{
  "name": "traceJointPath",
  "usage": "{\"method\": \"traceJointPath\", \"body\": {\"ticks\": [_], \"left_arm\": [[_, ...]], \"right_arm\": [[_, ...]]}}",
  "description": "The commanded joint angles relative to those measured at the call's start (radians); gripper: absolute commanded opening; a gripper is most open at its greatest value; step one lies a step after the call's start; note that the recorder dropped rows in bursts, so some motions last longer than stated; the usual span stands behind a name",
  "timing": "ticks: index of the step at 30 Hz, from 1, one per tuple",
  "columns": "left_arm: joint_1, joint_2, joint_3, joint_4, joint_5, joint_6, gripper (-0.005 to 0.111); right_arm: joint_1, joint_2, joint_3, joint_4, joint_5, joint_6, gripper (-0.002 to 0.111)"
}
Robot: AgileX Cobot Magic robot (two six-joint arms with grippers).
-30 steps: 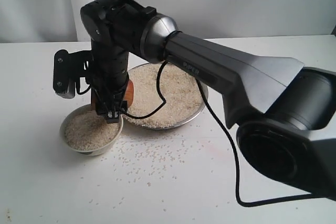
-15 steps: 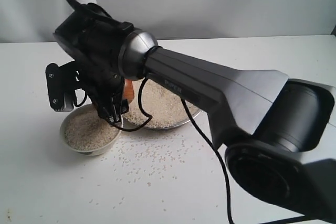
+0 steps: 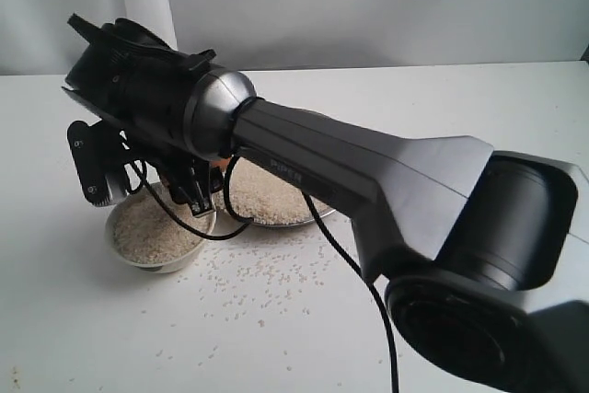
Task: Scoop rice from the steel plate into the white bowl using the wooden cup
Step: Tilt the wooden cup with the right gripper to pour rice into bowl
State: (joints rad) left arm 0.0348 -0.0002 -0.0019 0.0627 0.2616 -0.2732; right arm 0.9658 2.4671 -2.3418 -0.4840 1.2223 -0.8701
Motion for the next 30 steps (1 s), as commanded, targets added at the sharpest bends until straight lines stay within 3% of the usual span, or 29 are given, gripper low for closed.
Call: {"method": "traceJointPath", "body": {"ticks": [1,13,20,30], "left_arm": [[-0.004,0.000,0.002,-0.002,-0.003,-0.002,0.000],[-0.004,0.000,0.002,-0.002,-0.003,-0.002,0.000],[-0.004,0.000,0.002,-0.002,-0.003,-0.002,0.000],[-0.004,0.000,0.002,-0.002,-0.003,-0.002,0.000]], "right_arm": [[0.010,-0.005,0.002,-0.031,-0.001,-0.007,0.000],[0.044,-0.005,0.022,-0.069,-0.001,-0.048,0.000],[0.071,-0.005,0.162,-0.271,-0.001,0.004,0.000],[0.093,-0.055,0.160,-0.273,-0.001,0.005,0.000]]}}
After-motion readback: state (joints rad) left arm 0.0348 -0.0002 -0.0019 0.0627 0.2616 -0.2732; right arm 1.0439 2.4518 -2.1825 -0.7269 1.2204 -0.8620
